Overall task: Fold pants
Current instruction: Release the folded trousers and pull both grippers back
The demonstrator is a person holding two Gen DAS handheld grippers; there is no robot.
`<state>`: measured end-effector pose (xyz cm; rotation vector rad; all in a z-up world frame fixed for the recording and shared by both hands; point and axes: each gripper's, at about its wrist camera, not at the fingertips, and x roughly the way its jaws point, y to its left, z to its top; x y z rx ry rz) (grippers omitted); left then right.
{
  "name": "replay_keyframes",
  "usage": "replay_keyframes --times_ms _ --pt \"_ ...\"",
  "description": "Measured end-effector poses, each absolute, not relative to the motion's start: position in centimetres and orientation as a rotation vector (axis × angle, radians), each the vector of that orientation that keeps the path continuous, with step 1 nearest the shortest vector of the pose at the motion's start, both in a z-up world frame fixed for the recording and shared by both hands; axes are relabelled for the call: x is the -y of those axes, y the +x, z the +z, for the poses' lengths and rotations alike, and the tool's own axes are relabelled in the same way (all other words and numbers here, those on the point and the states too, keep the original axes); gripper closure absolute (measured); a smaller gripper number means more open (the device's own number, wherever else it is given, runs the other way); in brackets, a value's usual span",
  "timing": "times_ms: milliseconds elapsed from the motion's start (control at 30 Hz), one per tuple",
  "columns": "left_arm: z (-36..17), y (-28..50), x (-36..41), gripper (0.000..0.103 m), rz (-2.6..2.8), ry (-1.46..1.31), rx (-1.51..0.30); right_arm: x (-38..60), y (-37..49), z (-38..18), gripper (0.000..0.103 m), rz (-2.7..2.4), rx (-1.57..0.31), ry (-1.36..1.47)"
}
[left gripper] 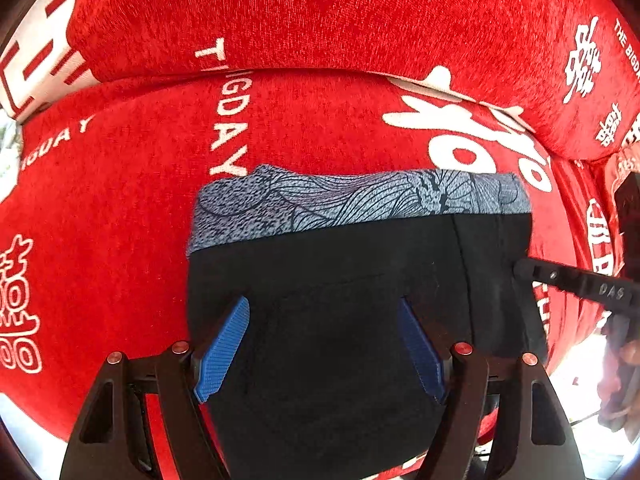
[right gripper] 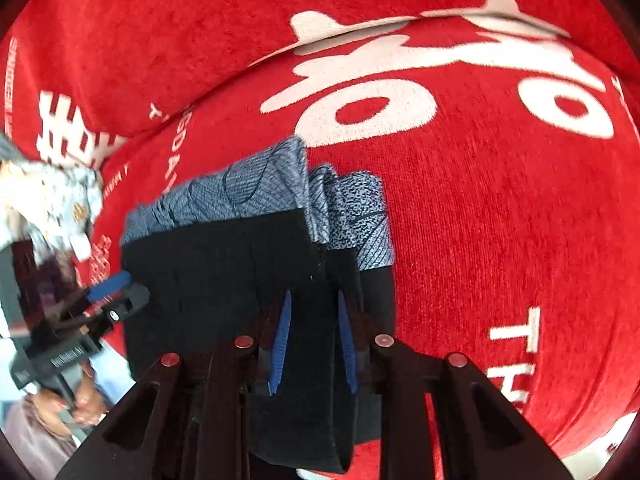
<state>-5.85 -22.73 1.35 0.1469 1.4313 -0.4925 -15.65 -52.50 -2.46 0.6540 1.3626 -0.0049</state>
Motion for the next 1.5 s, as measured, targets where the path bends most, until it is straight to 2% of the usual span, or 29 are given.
replay_keyframes --times_ms 300,333,400,433,600,667,900,1000,1500 --pt "4.1 -8.4 21.1 0.026 -0.377 0.199 -1.439 52.7 -18.2 -0.5 0.070 -0.081 -1.414 0.620" --pt "4.5 -8.7 20.8 0.024 -0.363 0.194 -1.442 52.7 -18.6 -0.4 0.068 -0.092 -1.420 0.627" --pt "5.2 -9.1 20.5 0.012 -0.347 0.188 -1.444 52.5 -19.4 0.2 0.064 -0.102 -1.428 0.640" --pt "5.5 -9.3 20.4 0.006 -0.341 0.188 -1.443 52.3 -19.8 0.5 0.060 -0.109 -1.433 0.639" --pt "6.6 -10.1 20.3 0.006 -0.326 0.216 -1.472 50.8 -20.6 2.4 0.042 -0.110 -1.450 0.606" --pt "7.1 -10.4 20.3 0.006 -0.319 0.228 -1.473 50.0 -20.7 3.4 0.029 -0.104 -1.450 0.583" --pt "9.2 -11.3 20.3 0.006 -0.254 0.288 -1.462 47.5 -20.7 6.7 0.016 -0.106 -1.444 0.499" --pt "10.2 -11.7 20.3 0.006 -0.255 0.300 -1.452 46.8 -20.8 7.9 0.000 -0.124 -1.433 0.485" --pt "14.0 -12.3 20.4 0.006 -0.274 0.330 -1.431 44.7 -20.9 11.6 0.000 -0.170 -1.447 0.392"
